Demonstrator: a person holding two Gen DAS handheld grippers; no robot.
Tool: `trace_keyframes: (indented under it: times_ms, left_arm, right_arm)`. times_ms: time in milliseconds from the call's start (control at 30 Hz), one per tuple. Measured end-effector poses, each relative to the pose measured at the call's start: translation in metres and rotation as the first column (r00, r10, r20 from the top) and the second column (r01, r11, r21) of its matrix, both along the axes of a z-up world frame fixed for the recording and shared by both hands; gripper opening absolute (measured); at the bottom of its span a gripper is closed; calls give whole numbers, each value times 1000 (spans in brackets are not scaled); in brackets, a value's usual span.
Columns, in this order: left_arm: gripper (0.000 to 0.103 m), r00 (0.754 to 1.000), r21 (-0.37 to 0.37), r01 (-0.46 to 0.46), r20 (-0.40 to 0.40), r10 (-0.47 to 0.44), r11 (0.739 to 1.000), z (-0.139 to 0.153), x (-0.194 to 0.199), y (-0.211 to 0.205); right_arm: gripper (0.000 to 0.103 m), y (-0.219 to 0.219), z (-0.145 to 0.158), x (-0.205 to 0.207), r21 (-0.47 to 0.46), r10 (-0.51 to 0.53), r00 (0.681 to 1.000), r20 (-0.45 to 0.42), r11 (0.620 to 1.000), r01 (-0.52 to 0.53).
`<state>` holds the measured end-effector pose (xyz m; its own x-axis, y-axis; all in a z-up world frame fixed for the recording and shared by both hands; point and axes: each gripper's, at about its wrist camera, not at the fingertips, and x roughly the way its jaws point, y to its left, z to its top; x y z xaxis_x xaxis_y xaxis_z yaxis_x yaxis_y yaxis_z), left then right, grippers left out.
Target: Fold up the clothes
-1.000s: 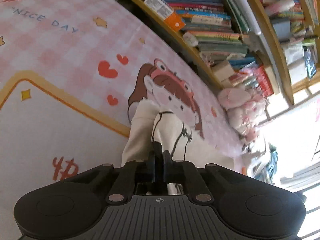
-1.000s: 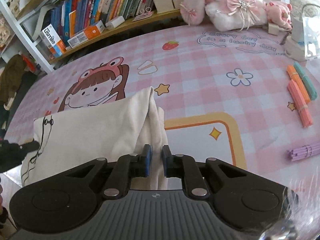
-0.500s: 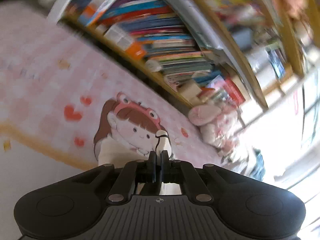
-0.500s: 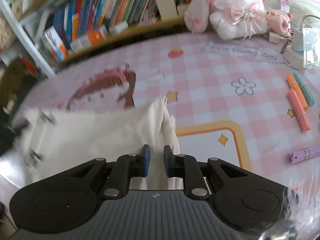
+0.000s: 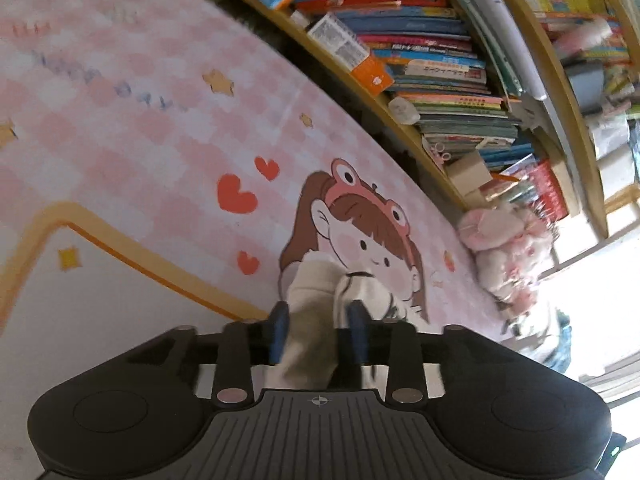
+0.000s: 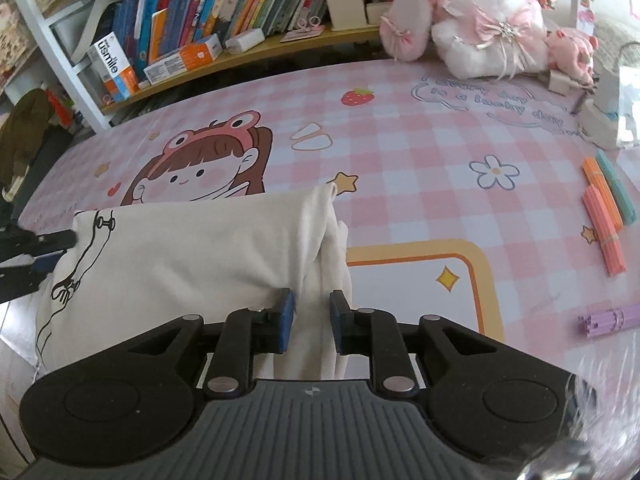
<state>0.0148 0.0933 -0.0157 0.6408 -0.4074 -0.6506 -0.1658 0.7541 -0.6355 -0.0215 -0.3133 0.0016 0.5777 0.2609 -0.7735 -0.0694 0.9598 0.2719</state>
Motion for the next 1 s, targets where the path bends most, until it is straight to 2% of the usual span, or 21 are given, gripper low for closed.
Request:
trace_keyframes:
  times_ms: [167,300,400,467,533,600,667,767,900,1000]
  left_arm:
    - [37,997,46,67,37,-68,997,11,-26,-9]
    - [37,997,15,79,13,-79,997,5,-40,-18]
    - [36,998,7,53,18,-54,999,1,-45,-22]
    - [32,999,-13,31,22,-30,999,0,-46,-20]
    - [12,999,-46,24,30,-22,999,0,-47,-19]
    - [3,998,-30,39,45,-37,999,5,-49,-23]
    - [3,996,-18,43,77,-42,999,12,-52,-27]
    - [3,995,-42,27,102,-23,999,16,-56,-26]
    - [3,1000,-49,9,26,-7,999,-1,-51,-19]
    - [5,1000,-53,13,29,-12,999,0,-48,-19]
  right_arm:
    - [35,-9,4,-10,39,-18,1000,-11,999,18]
    - [41,-21,7,-23,133,-44,999,-28,990,48]
    - [43,-29,6,-29,202,-74,996,-54,976,83]
    - [44,-33,3,-30,235,-93,993,-77,966,108]
    - [44,-35,0,-31,247,-102,991,-91,961,122]
    - [44,-35,-2,-31,252,-102,990,-97,960,123]
    - [44,-34,-2,-30,250,-97,991,-96,961,118]
    - [44,-35,-2,-31,248,-92,992,-91,962,112]
    - [44,-37,-2,-35,251,-99,991,-93,961,119]
    - [45,-39,-2,-37,257,-105,990,-97,958,127]
